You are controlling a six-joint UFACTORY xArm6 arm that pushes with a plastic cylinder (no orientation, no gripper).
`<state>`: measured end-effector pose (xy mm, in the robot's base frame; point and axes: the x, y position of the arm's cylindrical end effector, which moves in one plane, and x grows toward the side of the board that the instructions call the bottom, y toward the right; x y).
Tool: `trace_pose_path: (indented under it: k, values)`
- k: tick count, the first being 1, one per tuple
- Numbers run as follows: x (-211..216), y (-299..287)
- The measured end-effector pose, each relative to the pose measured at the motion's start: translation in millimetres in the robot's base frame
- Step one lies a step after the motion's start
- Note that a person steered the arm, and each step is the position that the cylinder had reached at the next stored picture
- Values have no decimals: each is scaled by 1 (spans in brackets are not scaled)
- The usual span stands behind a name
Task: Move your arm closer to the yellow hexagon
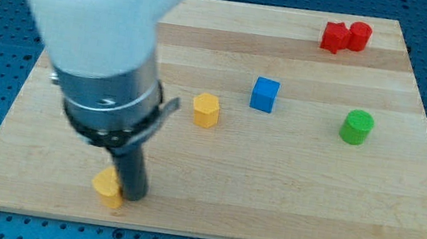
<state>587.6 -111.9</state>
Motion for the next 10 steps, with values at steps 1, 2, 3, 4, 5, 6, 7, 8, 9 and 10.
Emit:
trace_pose_path:
  k: [1,2,3,4,5,6,7,8,9,10]
  values:
    - [0,-46]
    - [0,-65]
    - [1,-40]
    - [-15,57]
    - [-43,133]
    - [-82,167]
    - [-117,155]
    - [-140,150]
    - [-140,150]
    - [-141,120]
